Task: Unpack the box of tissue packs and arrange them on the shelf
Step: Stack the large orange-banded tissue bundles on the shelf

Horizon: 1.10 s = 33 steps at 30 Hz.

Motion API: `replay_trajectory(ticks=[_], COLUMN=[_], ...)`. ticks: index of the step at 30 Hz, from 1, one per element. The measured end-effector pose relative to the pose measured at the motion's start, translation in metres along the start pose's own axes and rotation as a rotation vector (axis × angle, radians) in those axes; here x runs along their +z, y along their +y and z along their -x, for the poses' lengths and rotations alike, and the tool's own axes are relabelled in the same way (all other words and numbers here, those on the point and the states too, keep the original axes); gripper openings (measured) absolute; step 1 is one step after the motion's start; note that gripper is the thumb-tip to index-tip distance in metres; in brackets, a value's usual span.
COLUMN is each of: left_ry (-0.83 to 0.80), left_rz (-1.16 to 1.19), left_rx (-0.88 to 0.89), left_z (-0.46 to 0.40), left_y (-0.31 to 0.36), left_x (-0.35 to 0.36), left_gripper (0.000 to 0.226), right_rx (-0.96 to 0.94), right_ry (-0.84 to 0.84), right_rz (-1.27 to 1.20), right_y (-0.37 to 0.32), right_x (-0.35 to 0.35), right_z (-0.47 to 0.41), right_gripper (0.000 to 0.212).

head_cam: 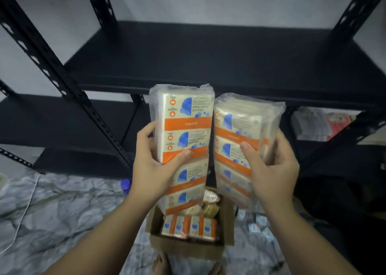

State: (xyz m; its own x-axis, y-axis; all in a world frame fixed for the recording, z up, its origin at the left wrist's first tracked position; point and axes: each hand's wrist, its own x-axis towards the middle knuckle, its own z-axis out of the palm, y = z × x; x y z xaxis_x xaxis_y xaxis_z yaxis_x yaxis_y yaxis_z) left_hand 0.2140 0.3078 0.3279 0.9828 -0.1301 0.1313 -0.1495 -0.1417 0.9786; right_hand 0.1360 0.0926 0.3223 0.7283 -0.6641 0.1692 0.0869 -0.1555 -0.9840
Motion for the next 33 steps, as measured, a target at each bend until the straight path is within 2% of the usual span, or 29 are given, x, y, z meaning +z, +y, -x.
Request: replay_trajectory(ticks=[3, 7, 12, 15, 22, 24, 26, 27, 29, 31, 33], left_ry=[0.014, 0.024, -0.012, -0.055, -0.205, -0.235, -0.263, -0.291, -0.352, -0.345, -0.298], left_rz=[0.042, 0.076, 0.096, 0.099, 0.107, 0.053, -0.018, -0.061, -0.159, -0.295, -0.43], left_rx=[0.033, 0.075, 0.084, 0.052, -0.097, -0.109, -0.114, -0.121, -0.122, -0.06, 0.05], left_z=[-0.013, -0.038, -0.088, -0.129, -0.241, -0.263, -0.277, -0.283, -0.292, -0.299, -0.301], left_y=[0.029, 0.071, 0.111, 0.122, 0.114, 0.102, 0.091, 0.086, 0.076, 0.068, 0.07], left_x=[0.01, 0.013, 0.002, -0.002, -0.003, -0.001, 0.0, 0.0, -0.004, -0.009, -0.013], left_gripper=[0.08, 0.077, 0.069, 0.063, 0.053, 0.05, 0.043, 0.04, 0.042, 0.063, 0.079], right_rx=[-0.093, -0.176, -0.178, -0.159, 0.078, 0.093, 0.101, 0.089, 0.052, 0.031, 0.021], right_ry=[0.0, -0.017, -0.064, -0.065, -0.071, -0.041, -0.027, -0.05, -0.12, -0.165, -0.165], right_rz=[-0.023, -0.065, -0.065, -0.022, -0.013, 0.075, 0.195, 0.273, 0.497, 0.759, 0.919], right_y=[-0.026, -0.065, -0.112, -0.13, -0.129, -0.121, -0.112, -0.109, -0.109, -0.108, -0.107], right_x=[-0.002, 0.0, 0.01, 0.025, 0.084, 0.099, 0.11, 0.114, 0.123, 0.132, 0.138], right_z=[-0.022, -0.051, -0.095, -0.125, -0.203, -0.222, -0.235, -0.236, -0.232, -0.226, -0.223], right_gripper=[0.079, 0.079, 0.065, 0.049, 0.018, 0.037, 0.074, 0.085, 0.093, 0.095, 0.083])
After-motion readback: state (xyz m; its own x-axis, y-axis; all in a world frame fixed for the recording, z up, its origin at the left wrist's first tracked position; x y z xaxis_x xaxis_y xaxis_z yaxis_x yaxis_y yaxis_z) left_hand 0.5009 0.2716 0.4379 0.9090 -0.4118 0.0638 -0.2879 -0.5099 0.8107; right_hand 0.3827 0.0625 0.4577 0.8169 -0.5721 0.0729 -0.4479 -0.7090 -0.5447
